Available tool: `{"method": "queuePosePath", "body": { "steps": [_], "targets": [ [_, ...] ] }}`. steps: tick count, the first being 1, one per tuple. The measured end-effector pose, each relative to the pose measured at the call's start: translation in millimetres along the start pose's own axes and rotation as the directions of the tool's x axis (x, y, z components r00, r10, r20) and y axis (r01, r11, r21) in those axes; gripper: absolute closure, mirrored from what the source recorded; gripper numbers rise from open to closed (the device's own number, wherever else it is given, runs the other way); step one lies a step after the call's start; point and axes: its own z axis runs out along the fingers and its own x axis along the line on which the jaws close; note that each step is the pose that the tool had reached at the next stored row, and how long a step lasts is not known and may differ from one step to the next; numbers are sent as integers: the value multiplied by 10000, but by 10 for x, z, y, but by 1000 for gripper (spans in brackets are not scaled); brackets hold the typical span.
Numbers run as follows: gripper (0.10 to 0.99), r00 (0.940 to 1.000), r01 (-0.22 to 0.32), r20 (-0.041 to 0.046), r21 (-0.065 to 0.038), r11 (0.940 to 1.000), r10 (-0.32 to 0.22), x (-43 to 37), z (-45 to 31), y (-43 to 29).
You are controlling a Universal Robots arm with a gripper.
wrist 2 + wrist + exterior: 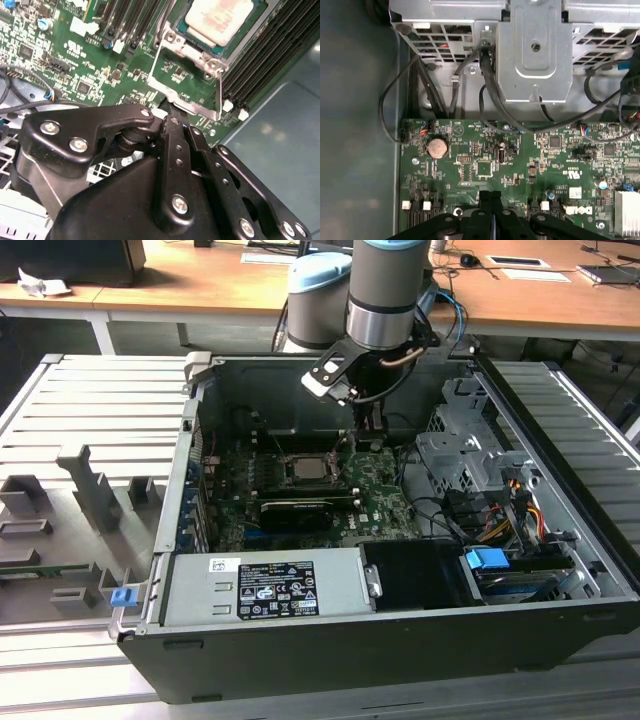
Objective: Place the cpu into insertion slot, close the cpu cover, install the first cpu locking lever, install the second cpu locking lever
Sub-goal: 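Close the cpu cover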
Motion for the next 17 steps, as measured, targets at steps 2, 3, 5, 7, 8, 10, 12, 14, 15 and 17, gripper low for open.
{"method": "queuePosePath", "body": {
  "steps": [2, 3, 5, 7, 8, 10, 12, 14, 15, 17],
  "targets": [
    [980, 10000, -1, -4, -1, 10000, 1, 0, 0, -13],
    [980, 10000, -1, -7, 0, 10000, 1, 1, 0, -16],
    [980, 10000, -1, -10, 0, 10000, 1, 1, 0, -20],
    [980, 10000, -2, -10, -1, 10000, 2, 0, 0, -25],
    [980, 10000, -1, -10, 0, 10000, 1, 0, -1, -31],
    [980, 10000, -1, -11, 0, 10000, 1, 1, -1, -42],
    [980, 10000, -1, -11, 0, 10000, 1, 1, -1, -48],
    [980, 10000, -1, -11, 0, 10000, 1, 1, -1, -57],
    [980, 10000, -1, -11, 0, 10000, 1, 1, -1, -60],
    [980, 10000, -1, -11, -1, 10000, 1, 1, -1, -68]
  ]
}}
